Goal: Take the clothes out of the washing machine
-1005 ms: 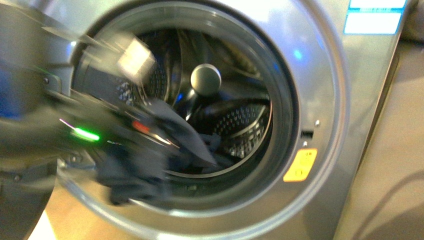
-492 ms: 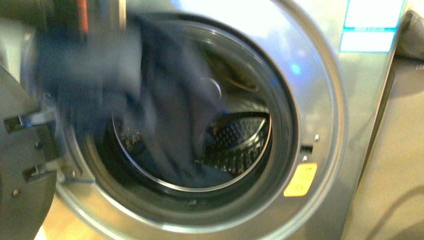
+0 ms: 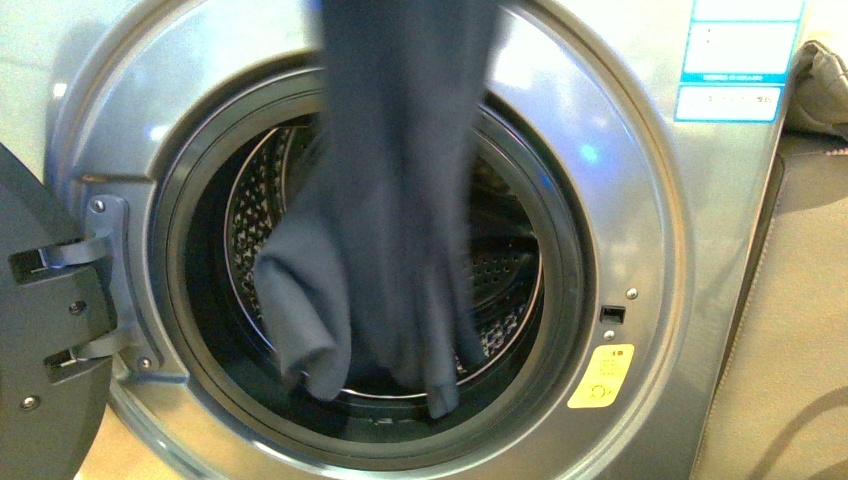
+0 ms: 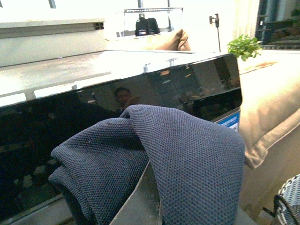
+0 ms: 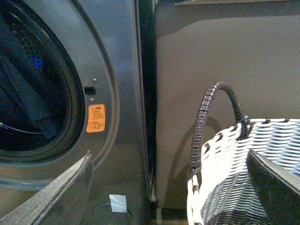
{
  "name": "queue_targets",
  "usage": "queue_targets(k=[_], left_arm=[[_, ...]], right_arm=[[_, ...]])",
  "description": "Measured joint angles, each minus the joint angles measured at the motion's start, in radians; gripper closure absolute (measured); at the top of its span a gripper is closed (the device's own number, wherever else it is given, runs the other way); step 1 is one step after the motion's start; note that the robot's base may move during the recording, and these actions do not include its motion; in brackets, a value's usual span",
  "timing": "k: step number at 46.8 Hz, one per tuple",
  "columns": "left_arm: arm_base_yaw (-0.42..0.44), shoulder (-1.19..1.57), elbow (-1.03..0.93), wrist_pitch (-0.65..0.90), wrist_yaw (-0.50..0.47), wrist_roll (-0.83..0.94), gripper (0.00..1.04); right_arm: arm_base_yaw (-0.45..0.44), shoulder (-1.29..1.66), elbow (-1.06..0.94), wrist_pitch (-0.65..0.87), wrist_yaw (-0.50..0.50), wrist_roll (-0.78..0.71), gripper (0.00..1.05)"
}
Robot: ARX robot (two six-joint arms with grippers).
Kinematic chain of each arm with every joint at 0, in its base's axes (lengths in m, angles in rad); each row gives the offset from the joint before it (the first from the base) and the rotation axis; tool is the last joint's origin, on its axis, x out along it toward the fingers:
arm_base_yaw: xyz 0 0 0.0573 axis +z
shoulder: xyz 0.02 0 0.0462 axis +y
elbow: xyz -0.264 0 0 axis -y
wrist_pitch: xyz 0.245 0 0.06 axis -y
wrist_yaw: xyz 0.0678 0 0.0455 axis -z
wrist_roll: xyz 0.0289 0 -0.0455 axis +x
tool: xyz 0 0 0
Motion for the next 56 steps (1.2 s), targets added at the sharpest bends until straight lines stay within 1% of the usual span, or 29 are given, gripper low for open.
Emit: queue_targets(k=[4,12,23,36,56], left_arm=[[-0.027,0.044,0.076,-0.024,-0.001,0.001,0.98],[-0.045,0.113,0.244,-0.087,-0.01,0.0,0.98],[-0.077,0.136,0.378,-0.122,-0.042,0.028,0.98],[-0.08,0.137,0.399,-0.126,-0.069,0.011,0.98],[-0.081,0.137,0.399,-0.126,-0.069,0.01,0.98]], right_arm=[[0.0,0.0,0.0,0.0,0.0,0.0,0.08],[0.0,0.0,0.0,0.0,0.0,0.0,0.08],[0.0,0.0,0.0,0.0,0.0,0.0,0.08],[0.0,0.0,0.0,0.0,0.0,0.0,0.08],[0.0,0.0,0.0,0.0,0.0,0.0,0.08]])
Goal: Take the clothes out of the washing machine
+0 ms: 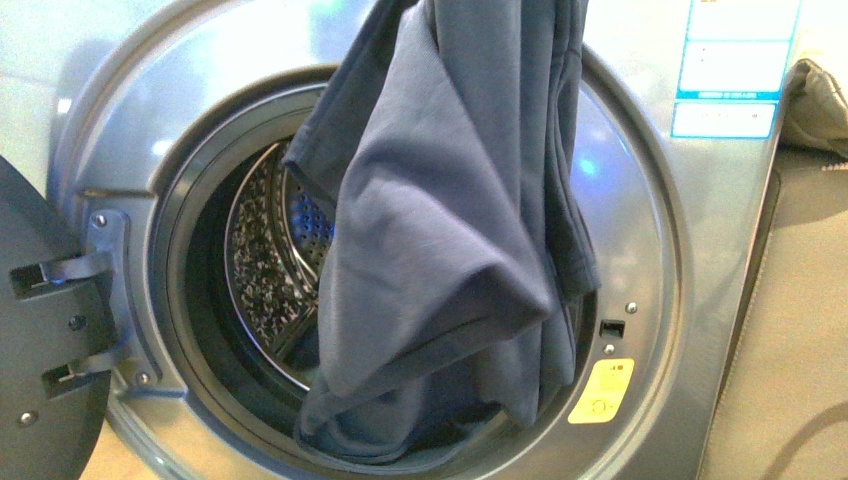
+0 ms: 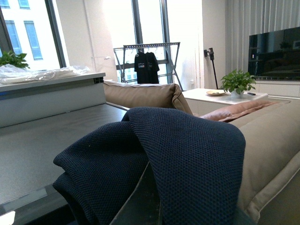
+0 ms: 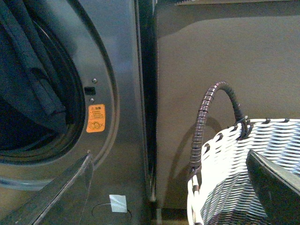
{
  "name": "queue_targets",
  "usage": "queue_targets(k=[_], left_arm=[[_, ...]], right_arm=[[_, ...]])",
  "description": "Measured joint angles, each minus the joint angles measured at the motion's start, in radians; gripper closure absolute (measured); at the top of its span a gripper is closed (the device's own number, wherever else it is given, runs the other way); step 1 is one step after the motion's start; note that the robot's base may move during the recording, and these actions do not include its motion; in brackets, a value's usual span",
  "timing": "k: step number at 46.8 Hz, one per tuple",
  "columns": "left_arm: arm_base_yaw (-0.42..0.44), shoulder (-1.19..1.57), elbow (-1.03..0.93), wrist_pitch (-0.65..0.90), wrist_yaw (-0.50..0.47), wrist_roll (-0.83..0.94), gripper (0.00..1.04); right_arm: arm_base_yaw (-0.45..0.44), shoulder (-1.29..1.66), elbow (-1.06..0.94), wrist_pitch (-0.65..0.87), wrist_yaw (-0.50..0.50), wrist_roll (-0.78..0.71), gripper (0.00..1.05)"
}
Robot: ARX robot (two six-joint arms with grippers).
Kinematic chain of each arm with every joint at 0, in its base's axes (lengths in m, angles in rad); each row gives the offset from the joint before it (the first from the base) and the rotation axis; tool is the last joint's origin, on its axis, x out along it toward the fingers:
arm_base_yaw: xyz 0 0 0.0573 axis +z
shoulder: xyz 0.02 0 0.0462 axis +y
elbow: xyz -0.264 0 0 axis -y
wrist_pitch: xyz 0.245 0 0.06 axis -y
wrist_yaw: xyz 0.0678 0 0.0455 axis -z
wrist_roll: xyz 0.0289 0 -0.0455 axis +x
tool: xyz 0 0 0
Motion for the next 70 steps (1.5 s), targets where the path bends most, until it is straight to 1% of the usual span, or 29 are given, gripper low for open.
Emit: queue_targets(k=[3,4,5,7,8,10,12,16,23,27,32,36,43,60,65,70], left_arm=[[0.0,0.0,0.0,0.0,0.0,0.0,0.98],[0.0,0.0,0.0,0.0,0.0,0.0,0.98],[0.0,0.0,0.0,0.0,-0.001,0.0,0.98],[0.0,0.0,0.0,0.0,-0.001,0.0,0.98],[-0.001,0.0,0.0,0.0,0.0,0.0,0.98],[-0.002,0.0,0.0,0.0,0.0,0.0,0.98],[-0.002,0.0,0.0,0.0,-0.002,0.0,0.98],[-0.002,0.0,0.0,0.0,-0.001,0.0,0.98],[-0.002,0.0,0.0,0.0,-0.001,0.0,0.98],[-0.002,0.0,0.0,0.0,-0.001,-0.001,0.98],[-0.002,0.0,0.0,0.0,-0.001,0.0,0.98],[-0.002,0.0,0.0,0.0,0.0,0.0,0.98],[-0.002,0.0,0.0,0.0,-0.001,0.0,0.98],[-0.002,0.0,0.0,0.0,0.0,-0.001,0.98],[-0.002,0.0,0.0,0.0,-0.001,0.0,0.98],[-0.002,0.0,0.0,0.0,-0.001,0.0,0.98]], right_arm=[[0.0,0.0,0.0,0.0,-0.002,0.0,0.08],[-0.024,0.009,-0.003,0.027,-0.059,0.03,0.08],[-0.067,0.039,-0.003,0.117,-0.214,0.1,0.08],[-0.127,0.08,-0.002,0.228,-0.385,0.193,0.08],[-0.159,0.108,-0.001,0.29,-0.49,0.259,0.08],[-0.19,0.171,0.0,0.39,-0.634,0.36,0.08],[-0.196,0.249,0.008,0.476,-0.714,0.418,0.08],[-0.167,0.432,0.058,0.622,-0.713,0.43,0.08],[-0.05,0.743,0.165,0.809,-0.647,0.363,0.08],[0.003,0.865,0.216,0.86,-0.623,0.328,0.08],[0.073,1.006,0.299,0.897,-0.592,0.248,0.08],[0.113,1.094,0.372,0.903,-0.586,0.194,0.08],[0.158,1.21,0.514,0.881,-0.593,0.151,0.08],[0.218,1.407,0.772,0.789,-0.606,0.081,0.08],[0.224,1.45,0.841,0.783,-0.64,0.1,0.08],[0.232,1.479,0.889,0.764,-0.699,0.117,0.08]])
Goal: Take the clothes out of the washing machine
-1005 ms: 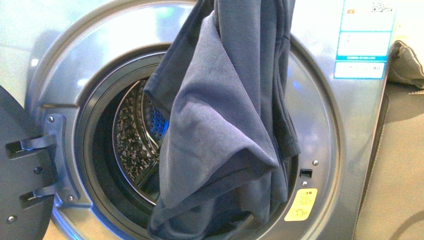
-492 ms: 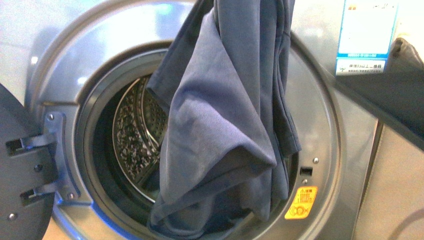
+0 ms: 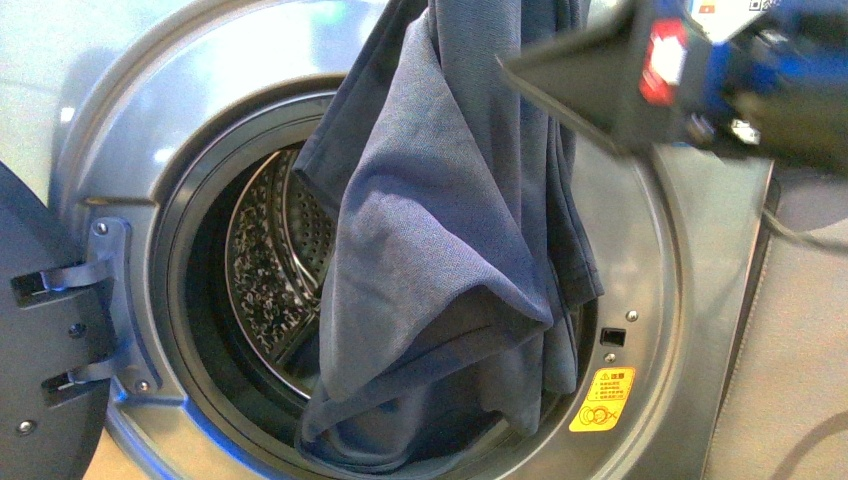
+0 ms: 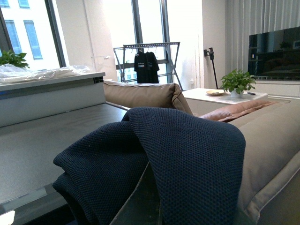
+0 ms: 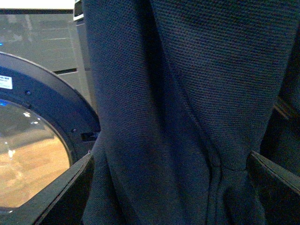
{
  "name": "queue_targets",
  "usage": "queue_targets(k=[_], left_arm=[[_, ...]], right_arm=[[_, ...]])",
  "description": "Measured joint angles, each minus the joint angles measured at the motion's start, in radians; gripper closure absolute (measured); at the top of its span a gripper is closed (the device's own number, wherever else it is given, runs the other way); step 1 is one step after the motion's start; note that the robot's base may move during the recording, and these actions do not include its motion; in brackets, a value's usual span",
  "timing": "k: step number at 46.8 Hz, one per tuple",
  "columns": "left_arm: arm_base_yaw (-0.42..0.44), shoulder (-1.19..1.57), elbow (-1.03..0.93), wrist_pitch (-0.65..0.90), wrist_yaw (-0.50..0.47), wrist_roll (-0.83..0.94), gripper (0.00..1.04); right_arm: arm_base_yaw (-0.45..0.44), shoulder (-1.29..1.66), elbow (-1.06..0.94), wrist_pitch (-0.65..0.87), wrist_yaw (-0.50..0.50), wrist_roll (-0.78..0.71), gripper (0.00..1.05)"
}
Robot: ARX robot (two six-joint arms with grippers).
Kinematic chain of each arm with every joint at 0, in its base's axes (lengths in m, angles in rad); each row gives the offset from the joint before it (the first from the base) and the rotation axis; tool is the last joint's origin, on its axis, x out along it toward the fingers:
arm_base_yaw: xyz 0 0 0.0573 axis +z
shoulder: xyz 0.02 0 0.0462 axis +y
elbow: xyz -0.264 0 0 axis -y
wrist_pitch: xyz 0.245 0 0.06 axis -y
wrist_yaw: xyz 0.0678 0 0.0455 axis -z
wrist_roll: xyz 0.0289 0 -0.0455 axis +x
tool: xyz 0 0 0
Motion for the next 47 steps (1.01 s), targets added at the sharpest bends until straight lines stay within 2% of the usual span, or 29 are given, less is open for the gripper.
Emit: queue_targets(k=[7,17,32,47], left_arm=[[0.0,0.0,0.0,0.0,0.0,0.0,0.98],[0.0,0.0,0.0,0.0,0.0,0.0,0.98],[0.0,0.0,0.0,0.0,-0.001,0.0,0.98],[0.0,0.0,0.0,0.0,-0.002,0.0,0.98]], right_arm=[[0.023,0.04,0.057,-0.044,-0.045,0.005,0.08],[0.061,0.081,0.101,-0.046,-0.006,0.009,0.08],[0.134,0.156,0.155,0.089,0.215,0.07,0.08],[0.215,0.214,0.172,0.172,0.392,0.085,0.08]])
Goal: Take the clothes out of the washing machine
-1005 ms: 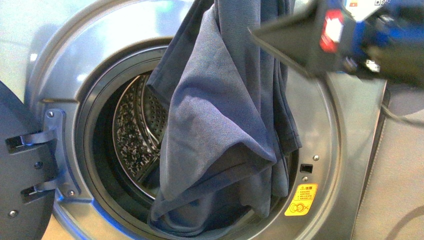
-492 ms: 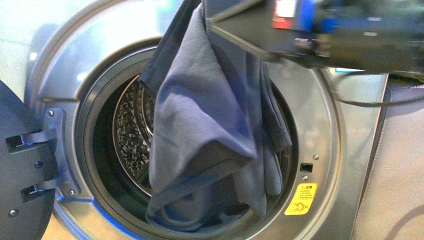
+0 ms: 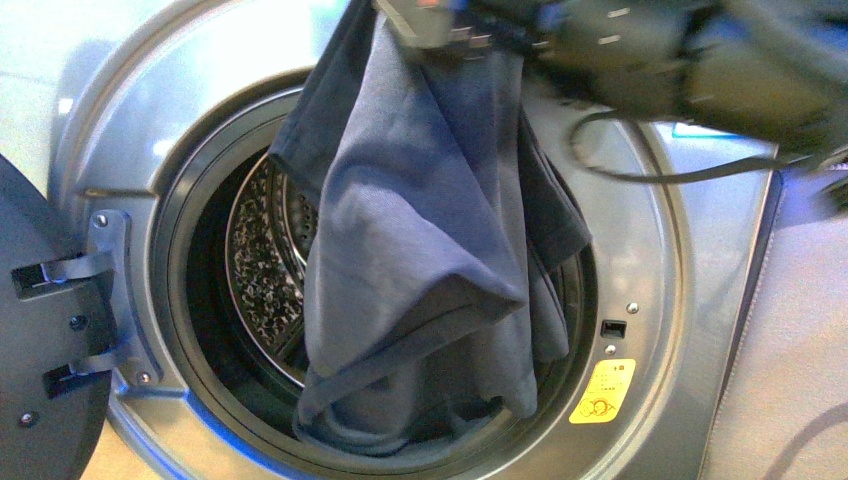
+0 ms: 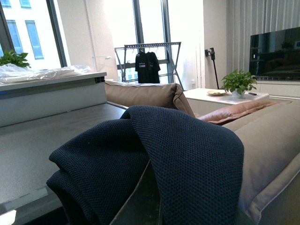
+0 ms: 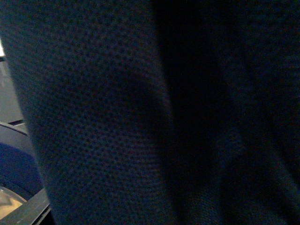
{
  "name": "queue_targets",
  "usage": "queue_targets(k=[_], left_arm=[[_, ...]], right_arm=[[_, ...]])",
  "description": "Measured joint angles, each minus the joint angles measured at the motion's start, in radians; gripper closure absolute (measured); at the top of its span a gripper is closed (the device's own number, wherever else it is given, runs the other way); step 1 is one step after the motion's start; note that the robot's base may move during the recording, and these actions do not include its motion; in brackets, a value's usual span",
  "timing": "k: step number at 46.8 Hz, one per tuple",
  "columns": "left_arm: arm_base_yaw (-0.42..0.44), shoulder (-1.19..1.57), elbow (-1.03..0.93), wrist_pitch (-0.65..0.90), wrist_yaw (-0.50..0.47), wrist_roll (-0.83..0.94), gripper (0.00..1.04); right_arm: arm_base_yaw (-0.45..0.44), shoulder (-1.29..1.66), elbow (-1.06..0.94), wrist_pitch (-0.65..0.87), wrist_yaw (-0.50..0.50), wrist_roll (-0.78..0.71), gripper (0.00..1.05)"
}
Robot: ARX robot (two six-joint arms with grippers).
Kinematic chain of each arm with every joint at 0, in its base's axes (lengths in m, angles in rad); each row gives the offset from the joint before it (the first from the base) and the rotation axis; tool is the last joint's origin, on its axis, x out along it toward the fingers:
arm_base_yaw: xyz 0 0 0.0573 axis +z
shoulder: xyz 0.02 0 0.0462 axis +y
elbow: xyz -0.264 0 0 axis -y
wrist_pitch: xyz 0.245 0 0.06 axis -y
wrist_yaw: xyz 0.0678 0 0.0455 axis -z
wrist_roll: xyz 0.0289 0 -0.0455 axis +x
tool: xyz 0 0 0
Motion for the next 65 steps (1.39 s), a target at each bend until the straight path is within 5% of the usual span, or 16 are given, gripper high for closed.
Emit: queue_targets(k=[11,25,38,65], left_arm=[[0.0,0.0,0.0,0.0,0.0,0.0,0.98],[0.0,0.0,0.0,0.0,0.0,0.0,0.98],[0.0,0.0,0.0,0.0,0.001,0.0,0.98],[0.0,0.0,0.0,0.0,0.008,-0.001,0.98]], right_arm=[[0.051,0.031,0.028,-0.019,0.13,-0.06,0.1],[0.047,0.034,0.024,-0.006,0.238,-0.108,0.62],[0.003,-0.034,-0.043,0.008,0.205,-0.06,0.94],[-0.261,-0.341,-0.291,0.032,0.003,0.066,0.95]])
